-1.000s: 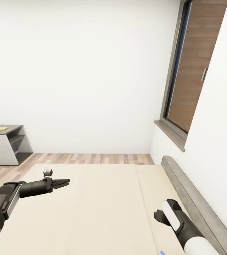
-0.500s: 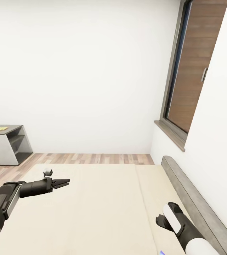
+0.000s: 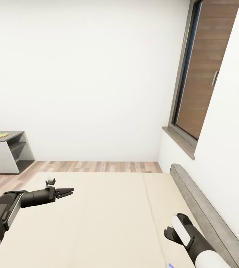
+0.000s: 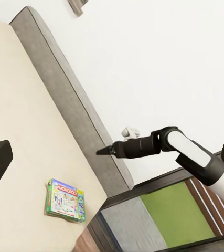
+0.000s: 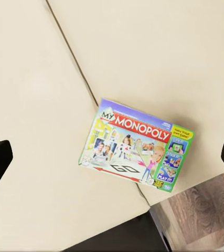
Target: Put all the toys in the child's room - the three board games (two on the bed and one on the table), the two jigsaw puzzles on the table, and the tennis ball on the table - inside the toy box on the table in the child's room.
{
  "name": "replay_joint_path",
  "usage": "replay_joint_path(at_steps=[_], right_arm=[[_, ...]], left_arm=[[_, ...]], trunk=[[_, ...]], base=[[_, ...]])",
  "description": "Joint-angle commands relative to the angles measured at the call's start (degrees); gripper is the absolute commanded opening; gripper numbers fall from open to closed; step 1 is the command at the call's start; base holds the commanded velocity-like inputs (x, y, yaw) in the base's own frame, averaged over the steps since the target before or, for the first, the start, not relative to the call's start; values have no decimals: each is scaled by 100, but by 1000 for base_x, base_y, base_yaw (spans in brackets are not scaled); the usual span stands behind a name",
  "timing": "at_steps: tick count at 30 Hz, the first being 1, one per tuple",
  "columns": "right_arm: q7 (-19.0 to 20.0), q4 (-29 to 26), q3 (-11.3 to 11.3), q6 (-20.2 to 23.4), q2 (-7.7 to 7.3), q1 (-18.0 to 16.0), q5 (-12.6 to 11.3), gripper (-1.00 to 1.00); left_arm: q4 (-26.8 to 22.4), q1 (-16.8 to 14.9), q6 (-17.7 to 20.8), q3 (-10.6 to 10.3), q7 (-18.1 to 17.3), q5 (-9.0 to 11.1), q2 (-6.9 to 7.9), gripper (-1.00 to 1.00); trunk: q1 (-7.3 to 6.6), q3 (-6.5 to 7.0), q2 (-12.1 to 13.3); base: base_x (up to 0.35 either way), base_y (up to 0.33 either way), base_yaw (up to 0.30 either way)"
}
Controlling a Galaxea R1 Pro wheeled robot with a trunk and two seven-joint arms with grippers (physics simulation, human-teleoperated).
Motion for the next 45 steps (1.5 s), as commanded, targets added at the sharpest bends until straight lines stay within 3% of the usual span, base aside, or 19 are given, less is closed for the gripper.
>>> replay_joint_path(at_steps=[1,28,45], right_arm=[[-52,4,18,7,-4,-1,-59,100],[-54,42,28,-25,70,-1,-36,100],[-51,42,28,-26,75,-1,-43,100]], left_arm=[[0,-1,60,-1,-17,5,0,100],[1,1,52,-4,2,4,-21,100],[3,0,51,-11,6,5,-22,100]], trunk=[[2,-3,-5],[2,-7,-5],[2,-149,-5]], base=[[0,0,0],[0,0,0],[0,0,0]])
